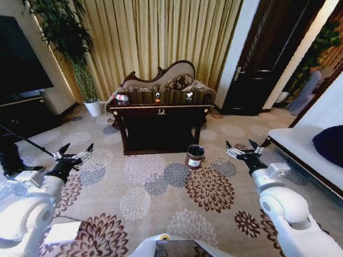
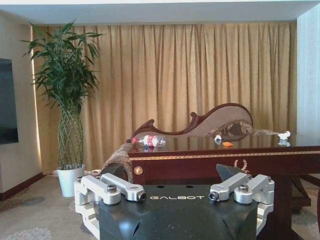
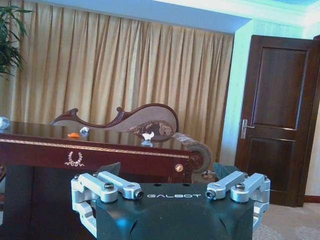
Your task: Move to the front of the table and place the trash on the table into the trash bin.
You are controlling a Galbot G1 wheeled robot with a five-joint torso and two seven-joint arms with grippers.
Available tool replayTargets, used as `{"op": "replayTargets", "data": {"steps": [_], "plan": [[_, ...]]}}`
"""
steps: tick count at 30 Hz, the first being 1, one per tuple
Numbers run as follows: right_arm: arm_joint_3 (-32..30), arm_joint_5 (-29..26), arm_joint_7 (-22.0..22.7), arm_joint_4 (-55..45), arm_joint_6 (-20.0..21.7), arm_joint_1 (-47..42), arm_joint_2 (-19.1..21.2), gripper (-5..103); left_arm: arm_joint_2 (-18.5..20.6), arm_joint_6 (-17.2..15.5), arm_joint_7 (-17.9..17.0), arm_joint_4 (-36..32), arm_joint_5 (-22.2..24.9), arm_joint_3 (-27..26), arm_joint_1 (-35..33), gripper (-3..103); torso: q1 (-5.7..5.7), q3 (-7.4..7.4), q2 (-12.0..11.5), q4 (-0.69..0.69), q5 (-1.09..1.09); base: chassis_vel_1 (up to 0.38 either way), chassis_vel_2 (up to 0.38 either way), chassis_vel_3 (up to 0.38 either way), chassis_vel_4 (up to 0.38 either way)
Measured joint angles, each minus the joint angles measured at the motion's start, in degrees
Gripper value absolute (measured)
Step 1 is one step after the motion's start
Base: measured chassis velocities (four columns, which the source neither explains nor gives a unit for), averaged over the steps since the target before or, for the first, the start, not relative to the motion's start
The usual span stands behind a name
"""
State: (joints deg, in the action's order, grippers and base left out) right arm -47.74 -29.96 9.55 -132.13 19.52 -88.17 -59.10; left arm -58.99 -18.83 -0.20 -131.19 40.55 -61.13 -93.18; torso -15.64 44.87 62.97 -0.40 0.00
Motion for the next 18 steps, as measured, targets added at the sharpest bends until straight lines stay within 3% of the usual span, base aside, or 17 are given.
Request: {"op": "replayTargets", "data": {"steps": [18], "plan": [[0.23, 0.0, -0.01, -0.13, 0.07, -0.16, 0.12, 100, -0.32, 0.68, 0.62, 0.49, -0.1, 0.08, -0.04, 100, 0.0, 0.0, 0.0, -0.01, 0.01, -0.128, 0.137, 0.123, -0.133]]}}
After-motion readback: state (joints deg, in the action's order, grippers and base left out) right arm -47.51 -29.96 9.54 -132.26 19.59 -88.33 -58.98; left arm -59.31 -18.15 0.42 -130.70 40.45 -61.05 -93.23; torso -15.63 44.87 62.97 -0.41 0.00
